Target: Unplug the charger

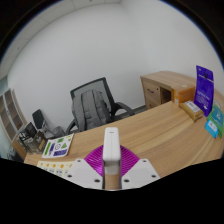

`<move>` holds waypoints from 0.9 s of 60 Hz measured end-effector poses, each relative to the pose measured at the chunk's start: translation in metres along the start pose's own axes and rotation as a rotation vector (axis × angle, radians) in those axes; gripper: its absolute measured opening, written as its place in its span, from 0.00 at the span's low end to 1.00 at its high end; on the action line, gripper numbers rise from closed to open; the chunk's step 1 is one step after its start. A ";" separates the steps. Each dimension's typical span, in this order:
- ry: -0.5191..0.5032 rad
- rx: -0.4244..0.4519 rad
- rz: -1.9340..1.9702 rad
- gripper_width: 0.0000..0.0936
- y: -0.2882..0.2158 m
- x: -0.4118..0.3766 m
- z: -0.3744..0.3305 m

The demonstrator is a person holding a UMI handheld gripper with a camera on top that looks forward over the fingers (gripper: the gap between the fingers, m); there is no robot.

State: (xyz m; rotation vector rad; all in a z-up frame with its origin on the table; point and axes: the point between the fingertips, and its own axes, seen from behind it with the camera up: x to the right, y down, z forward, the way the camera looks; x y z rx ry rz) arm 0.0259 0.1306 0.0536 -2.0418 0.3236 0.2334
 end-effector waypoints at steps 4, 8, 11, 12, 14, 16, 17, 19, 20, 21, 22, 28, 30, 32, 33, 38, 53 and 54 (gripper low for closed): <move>0.008 -0.033 0.023 0.21 0.013 0.014 0.000; 0.012 -0.052 0.053 0.26 0.023 0.028 -0.001; 0.018 -0.062 0.074 0.34 0.027 0.039 -0.004; 0.023 -0.069 0.076 0.38 0.029 0.042 -0.005; 0.031 -0.071 0.073 0.44 0.029 0.048 -0.007; 0.054 -0.072 0.058 0.49 0.029 0.057 -0.011; 0.066 -0.074 0.048 0.53 0.030 0.061 -0.012; 0.100 -0.089 0.029 0.62 0.032 0.070 -0.015; 0.115 -0.092 0.021 0.66 0.032 0.075 -0.017; 0.124 -0.089 0.012 0.69 0.031 0.077 -0.018; 0.130 -0.087 0.003 0.71 0.029 0.079 -0.020; 0.172 -0.070 -0.073 0.89 0.014 0.089 -0.037; 0.187 -0.054 -0.110 0.93 0.004 0.088 -0.047; 0.196 -0.042 -0.151 0.92 -0.005 0.084 -0.059; 0.200 -0.039 -0.169 0.92 -0.009 0.082 -0.066; 0.222 -0.008 -0.265 0.92 -0.030 0.062 -0.106; 0.246 0.085 -0.394 0.91 -0.054 -0.017 -0.271; 0.244 0.089 -0.391 0.91 -0.052 -0.022 -0.282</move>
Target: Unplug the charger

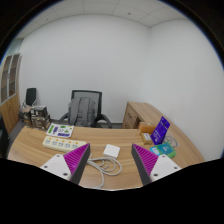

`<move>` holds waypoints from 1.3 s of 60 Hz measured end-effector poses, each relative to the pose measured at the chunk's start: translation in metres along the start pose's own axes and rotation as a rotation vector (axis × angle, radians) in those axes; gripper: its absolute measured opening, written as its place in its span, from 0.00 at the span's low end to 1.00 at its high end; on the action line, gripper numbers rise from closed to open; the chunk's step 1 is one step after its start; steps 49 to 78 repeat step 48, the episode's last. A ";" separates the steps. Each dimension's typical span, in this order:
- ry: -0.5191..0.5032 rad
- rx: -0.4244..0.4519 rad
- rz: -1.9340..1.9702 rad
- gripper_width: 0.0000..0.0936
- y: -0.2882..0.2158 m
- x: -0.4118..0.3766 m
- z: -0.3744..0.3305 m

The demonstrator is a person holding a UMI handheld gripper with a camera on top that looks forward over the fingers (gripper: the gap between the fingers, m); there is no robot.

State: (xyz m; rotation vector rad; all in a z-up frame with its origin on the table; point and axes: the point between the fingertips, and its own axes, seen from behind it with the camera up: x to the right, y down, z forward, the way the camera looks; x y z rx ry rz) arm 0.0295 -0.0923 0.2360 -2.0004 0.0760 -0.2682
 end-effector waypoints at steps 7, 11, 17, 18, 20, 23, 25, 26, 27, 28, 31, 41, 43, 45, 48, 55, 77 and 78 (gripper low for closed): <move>0.003 0.009 0.021 0.92 0.002 -0.011 -0.080; 0.014 0.014 0.016 0.92 0.005 -0.013 -0.120; 0.015 0.011 0.026 0.91 0.017 -0.021 -0.168; 0.013 0.008 0.030 0.91 0.021 -0.023 -0.175; 0.005 -0.003 0.040 0.91 0.025 -0.026 -0.188; -0.001 -0.012 0.045 0.91 0.031 -0.030 -0.204; 0.000 -0.017 0.043 0.91 0.034 -0.032 -0.213; 0.001 -0.018 0.041 0.92 0.036 -0.033 -0.217; 0.002 -0.018 0.040 0.92 0.037 -0.033 -0.221; 0.002 -0.019 0.038 0.92 0.038 -0.035 -0.225; -0.005 -0.022 0.038 0.92 0.043 -0.040 -0.234; -0.026 -0.039 0.047 0.92 0.050 -0.049 -0.249; -0.026 -0.038 0.047 0.92 0.049 -0.049 -0.250; -0.028 -0.040 0.050 0.92 0.049 -0.048 -0.250; -0.028 -0.045 0.054 0.92 0.051 -0.050 -0.251; -0.028 -0.045 0.054 0.92 0.051 -0.050 -0.251; -0.028 -0.045 0.054 0.92 0.051 -0.050 -0.251; -0.028 -0.045 0.054 0.92 0.051 -0.050 -0.251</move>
